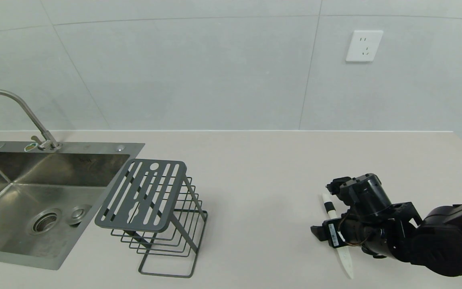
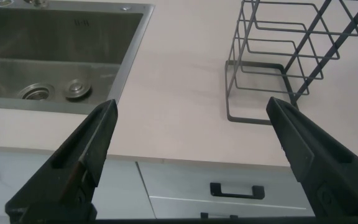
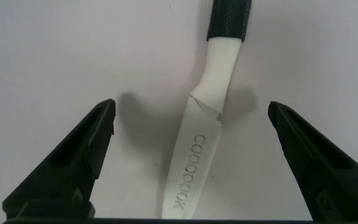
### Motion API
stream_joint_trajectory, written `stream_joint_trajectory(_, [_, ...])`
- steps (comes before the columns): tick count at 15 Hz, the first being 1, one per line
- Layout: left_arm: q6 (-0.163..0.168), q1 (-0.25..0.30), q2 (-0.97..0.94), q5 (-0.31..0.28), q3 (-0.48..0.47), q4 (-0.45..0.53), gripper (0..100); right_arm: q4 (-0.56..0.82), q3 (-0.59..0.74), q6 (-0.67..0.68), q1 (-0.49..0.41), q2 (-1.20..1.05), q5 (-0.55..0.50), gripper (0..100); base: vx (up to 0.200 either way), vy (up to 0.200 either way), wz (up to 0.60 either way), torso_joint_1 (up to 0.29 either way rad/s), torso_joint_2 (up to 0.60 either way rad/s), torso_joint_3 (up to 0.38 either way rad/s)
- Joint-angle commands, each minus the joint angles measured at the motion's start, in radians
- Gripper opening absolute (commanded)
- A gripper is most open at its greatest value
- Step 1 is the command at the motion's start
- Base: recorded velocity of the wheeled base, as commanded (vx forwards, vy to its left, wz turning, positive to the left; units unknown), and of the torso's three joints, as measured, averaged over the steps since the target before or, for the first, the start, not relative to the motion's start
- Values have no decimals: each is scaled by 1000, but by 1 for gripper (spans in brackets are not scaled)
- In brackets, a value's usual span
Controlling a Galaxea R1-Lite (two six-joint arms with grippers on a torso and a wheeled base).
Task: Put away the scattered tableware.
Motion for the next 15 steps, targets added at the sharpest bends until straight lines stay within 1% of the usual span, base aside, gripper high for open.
stream_joint_trajectory(1, [0,0,0,0,0,0,100,-5,5,2,-1,-1,7,100,0,0,0,0,0,0])
stream_joint_trajectory(4, [0,0,0,0,0,0,100,-4,26,2,-4,2,6,100,0,0,0,0,0,0])
stream_joint_trajectory(7, [0,0,0,0,0,0,100,-17,19,1,-21,21,-3,100,0,0,0,0,0,0])
stream_joint_trajectory(12, [0,0,0,0,0,0,100,-25,31,-9,-20,28,-5,100,0,0,0,0,0,0])
stream_joint_trajectory(13, [0,0,0,0,0,0,100,-25,45,-9,-20,30,-5,0,0,0,0,0,0,0])
stream_joint_trajectory(15, [0,0,0,0,0,0,100,-24,75,-9,-20,30,-5,0,0,0,0,0,0,0])
